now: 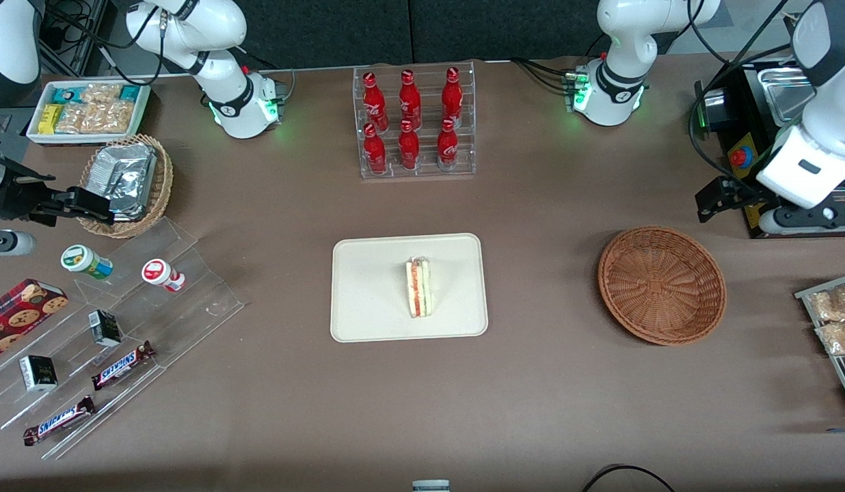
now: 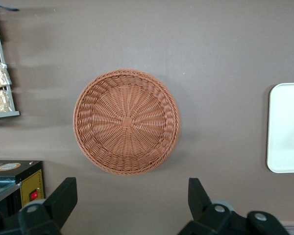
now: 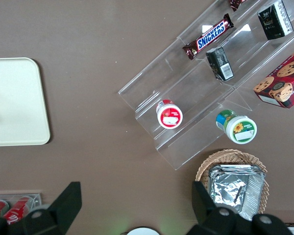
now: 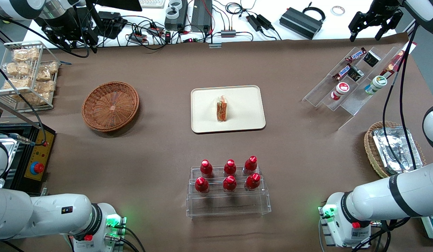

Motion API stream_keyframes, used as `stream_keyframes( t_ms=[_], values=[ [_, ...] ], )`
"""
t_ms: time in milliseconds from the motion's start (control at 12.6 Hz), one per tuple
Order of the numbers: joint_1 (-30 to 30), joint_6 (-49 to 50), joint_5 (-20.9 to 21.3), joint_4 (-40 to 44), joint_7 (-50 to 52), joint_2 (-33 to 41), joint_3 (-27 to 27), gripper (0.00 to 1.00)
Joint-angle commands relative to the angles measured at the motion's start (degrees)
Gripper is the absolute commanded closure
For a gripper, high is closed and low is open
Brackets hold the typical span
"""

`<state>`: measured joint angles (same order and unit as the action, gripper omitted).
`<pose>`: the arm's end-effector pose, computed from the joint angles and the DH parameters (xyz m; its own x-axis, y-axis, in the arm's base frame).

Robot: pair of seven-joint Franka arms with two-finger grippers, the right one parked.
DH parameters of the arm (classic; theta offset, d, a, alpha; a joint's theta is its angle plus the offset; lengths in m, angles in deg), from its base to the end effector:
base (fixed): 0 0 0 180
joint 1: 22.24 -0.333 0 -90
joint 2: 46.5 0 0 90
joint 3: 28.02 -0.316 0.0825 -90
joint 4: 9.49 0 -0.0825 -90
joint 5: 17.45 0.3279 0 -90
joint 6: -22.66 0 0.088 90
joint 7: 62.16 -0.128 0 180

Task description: Place sandwich from basket to tray

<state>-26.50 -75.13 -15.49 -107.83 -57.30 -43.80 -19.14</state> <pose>0.4934 -0.0376 0.5776 0.9992 -0.0006 0.0402 0.0010 -0.9993 -0.0380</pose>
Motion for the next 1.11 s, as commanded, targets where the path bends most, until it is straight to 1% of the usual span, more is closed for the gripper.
stream_keyframes(
  t_ms=[0, 79, 237, 554, 1029],
  values=[
    [0.8, 3.8, -0.9, 3.7, -0.9, -0.1, -1.6, 0.00],
    [0.7, 6.5, -0.8, 4.9, -1.4, -0.1, -1.6, 0.00],
    [0.8, 8.3, -1.0, 5.1, -3.9, 0.2, -3.2, 0.00],
    [1.4, 12.2, -0.8, 7.1, -1.9, 0.3, -2.6, 0.00],
    [1.3, 13.4, -0.8, 7.5, -2.7, 0.2, -2.8, 0.00]
  ],
)
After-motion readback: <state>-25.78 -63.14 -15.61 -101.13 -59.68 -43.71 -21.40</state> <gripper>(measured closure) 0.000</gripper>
